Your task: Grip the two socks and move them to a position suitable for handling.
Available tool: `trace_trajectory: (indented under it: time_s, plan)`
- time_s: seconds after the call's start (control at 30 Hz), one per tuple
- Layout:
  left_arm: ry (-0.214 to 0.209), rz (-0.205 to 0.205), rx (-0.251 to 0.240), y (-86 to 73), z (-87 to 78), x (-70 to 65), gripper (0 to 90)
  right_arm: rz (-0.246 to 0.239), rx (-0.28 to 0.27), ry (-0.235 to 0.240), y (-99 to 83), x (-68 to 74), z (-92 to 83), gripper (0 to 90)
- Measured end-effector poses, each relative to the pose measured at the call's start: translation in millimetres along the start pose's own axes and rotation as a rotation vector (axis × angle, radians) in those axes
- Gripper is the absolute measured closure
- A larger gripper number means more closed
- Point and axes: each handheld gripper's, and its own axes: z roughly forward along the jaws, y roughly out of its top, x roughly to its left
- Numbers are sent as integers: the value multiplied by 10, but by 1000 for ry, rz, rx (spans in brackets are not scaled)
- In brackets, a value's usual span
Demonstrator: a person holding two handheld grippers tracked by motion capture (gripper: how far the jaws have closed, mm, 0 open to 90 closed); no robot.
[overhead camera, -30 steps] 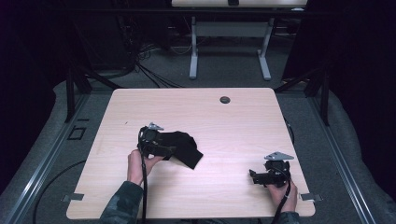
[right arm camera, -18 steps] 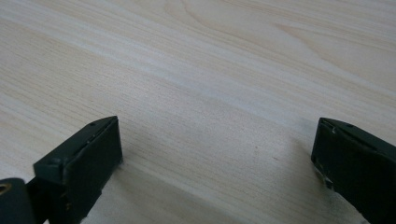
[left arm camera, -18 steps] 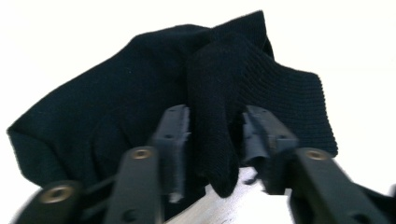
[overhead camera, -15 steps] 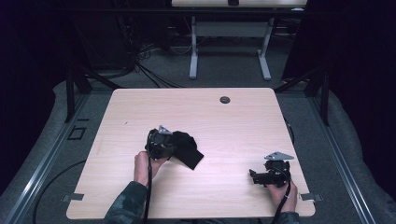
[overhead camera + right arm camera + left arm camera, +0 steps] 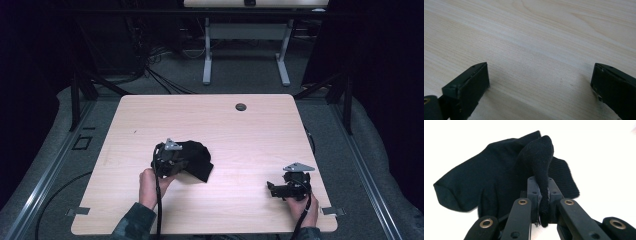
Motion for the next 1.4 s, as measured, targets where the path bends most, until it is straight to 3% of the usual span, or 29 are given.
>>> trace_trajectory:
  time_s: [0.17, 0.33, 0.47, 0.5, 0.67, 0.77, 0.8, 0.83, 0.9, 1.07, 1.17, 1.3, 1.33, 1.4]
  plan:
    - [-31, 19, -4, -110, -94, -177, 847, 0, 1, 1, 0, -1, -1, 12]
    - [-72, 10, -9, -245, -126, -359, 846, -3, 5, -1, 3, -3, -3, 12]
    - [-80, 5, -4, -316, -100, -463, 843, -4, 7, 1, 3, -4, -4, 12]
    - [-98, -7, -3, -368, -55, -510, 843, 1, 1, -1, 1, 0, 0, 12]
    - [-107, -25, 19, -437, 77, -597, 836, 2, 0, -2, 1, 1, 1, 12]
    - [-105, -25, 37, -458, 173, -640, 760, -3, 4, -1, 3, -3, -1, 12]
    - [-110, -21, 53, -459, 205, -648, 696, 2, 0, -1, 2, 0, 2, 12]
    - [-110, -13, 54, -457, 199, -659, 554, 2, 1, -1, 2, 1, 1, 13]
    - [-91, -11, 38, -453, 151, -647, 390, 1, 2, -2, 1, 1, 0, 14]
    - [-27, -73, -37, -455, -100, -366, 245, -2, 3, -1, 5, 5, -1, 13]
    - [-1, -106, -43, -460, -149, -207, 234, -9, 19, 3, 16, 6, -5, 12]
    - [41, -125, -24, -474, -140, -12, 239, 33, 27, 75, 44, 34, -79, 82]
    - [51, -126, -1, -488, -110, 44, 280, 45, 10, 114, 96, 134, -202, 119]
    - [56, -128, 8, -499, -82, 73, 299, 52, 9, 134, 118, 184, -244, 158]
